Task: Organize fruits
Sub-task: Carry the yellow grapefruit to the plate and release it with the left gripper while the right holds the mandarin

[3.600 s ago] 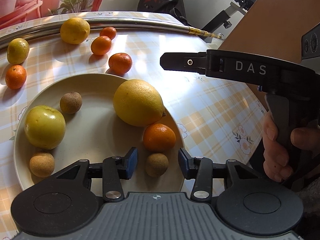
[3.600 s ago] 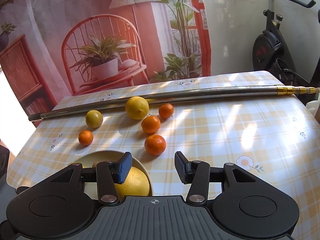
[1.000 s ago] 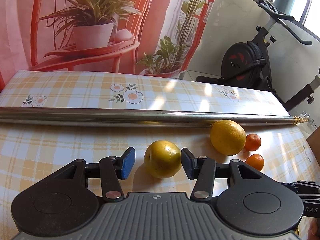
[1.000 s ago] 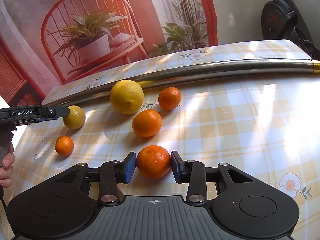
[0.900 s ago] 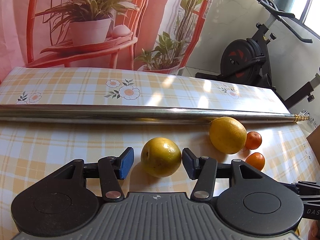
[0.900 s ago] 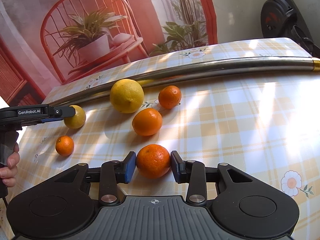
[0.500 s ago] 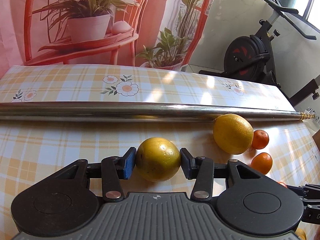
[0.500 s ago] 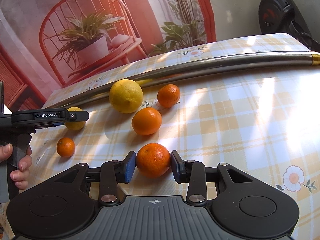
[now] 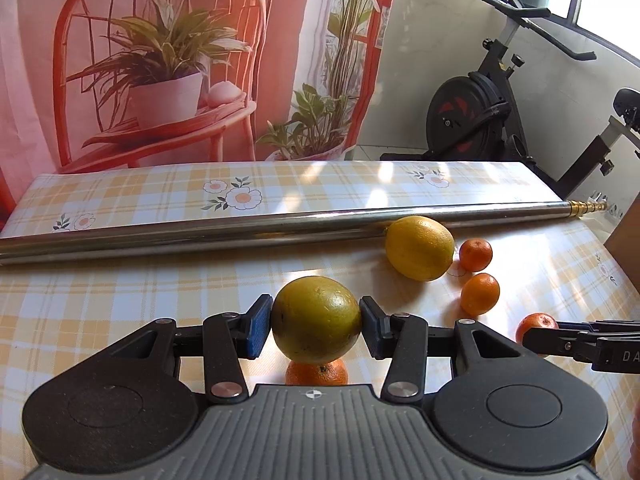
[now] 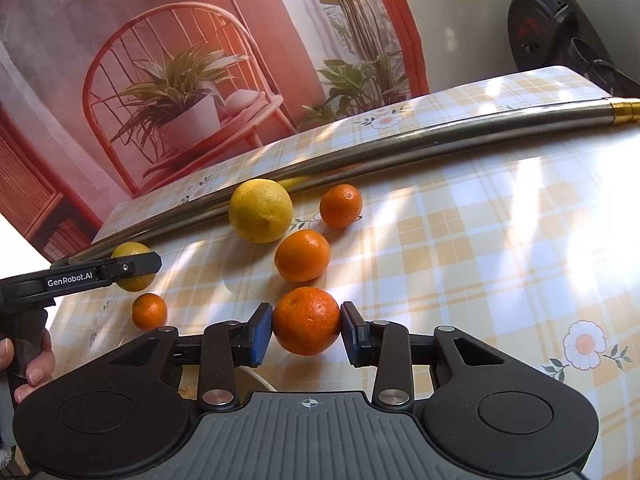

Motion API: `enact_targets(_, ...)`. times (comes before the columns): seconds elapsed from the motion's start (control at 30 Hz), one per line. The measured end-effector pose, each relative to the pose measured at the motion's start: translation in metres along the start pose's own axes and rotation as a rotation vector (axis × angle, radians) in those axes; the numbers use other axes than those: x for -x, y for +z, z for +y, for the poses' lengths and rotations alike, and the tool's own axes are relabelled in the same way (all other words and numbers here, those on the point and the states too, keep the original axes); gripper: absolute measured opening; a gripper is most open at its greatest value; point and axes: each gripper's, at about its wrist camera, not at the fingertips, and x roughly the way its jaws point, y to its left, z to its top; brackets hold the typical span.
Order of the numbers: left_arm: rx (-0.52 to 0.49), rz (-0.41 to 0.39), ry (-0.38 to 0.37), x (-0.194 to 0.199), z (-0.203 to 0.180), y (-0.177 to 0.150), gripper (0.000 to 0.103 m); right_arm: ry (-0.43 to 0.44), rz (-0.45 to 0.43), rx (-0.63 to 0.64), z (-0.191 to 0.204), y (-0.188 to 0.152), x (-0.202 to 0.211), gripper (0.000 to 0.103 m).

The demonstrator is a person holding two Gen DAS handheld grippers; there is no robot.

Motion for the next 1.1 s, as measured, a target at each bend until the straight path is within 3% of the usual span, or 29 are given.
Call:
enact_targets(0.5,-0.057,-0.013,-0.064,0.075,-0.032,-0.044,0.049,0.04,-0.054,0.01,0.019,-0.011,0.044,0.034)
enact_targets(0.77,-0.061,0.091,-0.165,0.084,-0.048,-0.072,0.049,0.065,-0.061,0.029,0.032,-0.017,0.061,0.034)
enact_targets(0.9,-0.115,0.134,-0.17,0.083,-0.058,-0.089,0.049,0.071,-0.07,0.023,0.033,-0.023,0.066,0.034)
enact_targets(1.1,-0.119,0.196,-0.162,0.071,-0.062,-0.106,0.049,0.084,-0.072,0.046,0.039,-0.026,0.069,0.034)
